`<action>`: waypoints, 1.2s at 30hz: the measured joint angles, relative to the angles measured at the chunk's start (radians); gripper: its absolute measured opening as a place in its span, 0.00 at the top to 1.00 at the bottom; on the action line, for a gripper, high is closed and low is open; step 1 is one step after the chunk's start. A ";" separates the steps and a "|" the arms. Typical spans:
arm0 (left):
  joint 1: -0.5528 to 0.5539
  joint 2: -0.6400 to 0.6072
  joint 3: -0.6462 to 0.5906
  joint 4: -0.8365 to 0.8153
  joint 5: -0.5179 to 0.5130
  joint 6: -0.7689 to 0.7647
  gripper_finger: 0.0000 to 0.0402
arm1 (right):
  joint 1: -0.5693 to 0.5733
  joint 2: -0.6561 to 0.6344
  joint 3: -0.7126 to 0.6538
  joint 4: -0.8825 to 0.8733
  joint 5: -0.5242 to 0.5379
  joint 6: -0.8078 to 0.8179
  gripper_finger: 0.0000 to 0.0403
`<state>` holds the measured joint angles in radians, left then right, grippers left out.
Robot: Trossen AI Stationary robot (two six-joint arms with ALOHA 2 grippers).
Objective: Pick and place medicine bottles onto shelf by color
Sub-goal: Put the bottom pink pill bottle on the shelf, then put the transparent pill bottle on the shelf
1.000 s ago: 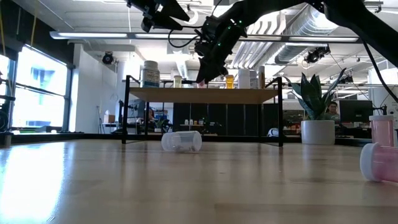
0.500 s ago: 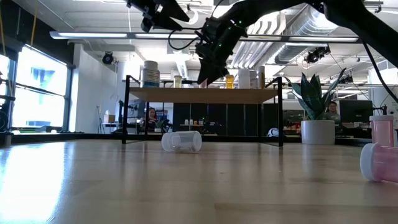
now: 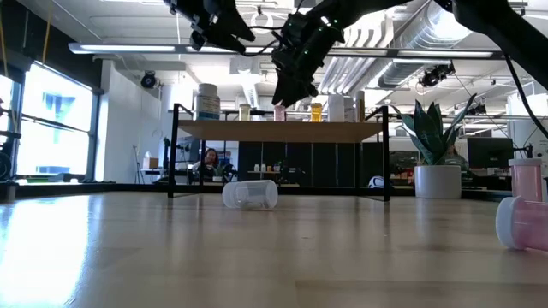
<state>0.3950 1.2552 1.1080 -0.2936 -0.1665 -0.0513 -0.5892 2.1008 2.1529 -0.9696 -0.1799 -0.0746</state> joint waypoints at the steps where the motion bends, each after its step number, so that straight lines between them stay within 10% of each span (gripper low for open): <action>1: -0.002 0.000 0.000 -0.018 0.000 0.000 0.43 | 0.000 -0.002 0.000 -0.002 0.000 0.000 0.57; 36: -0.280 -0.008 -0.167 -0.355 -0.021 -0.206 0.43 | 0.218 -0.167 0.000 -0.152 -0.013 0.150 0.57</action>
<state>0.1149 1.2472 0.9412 -0.6483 -0.1877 -0.2574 -0.3716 1.9335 2.1532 -1.1213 -0.1925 0.0749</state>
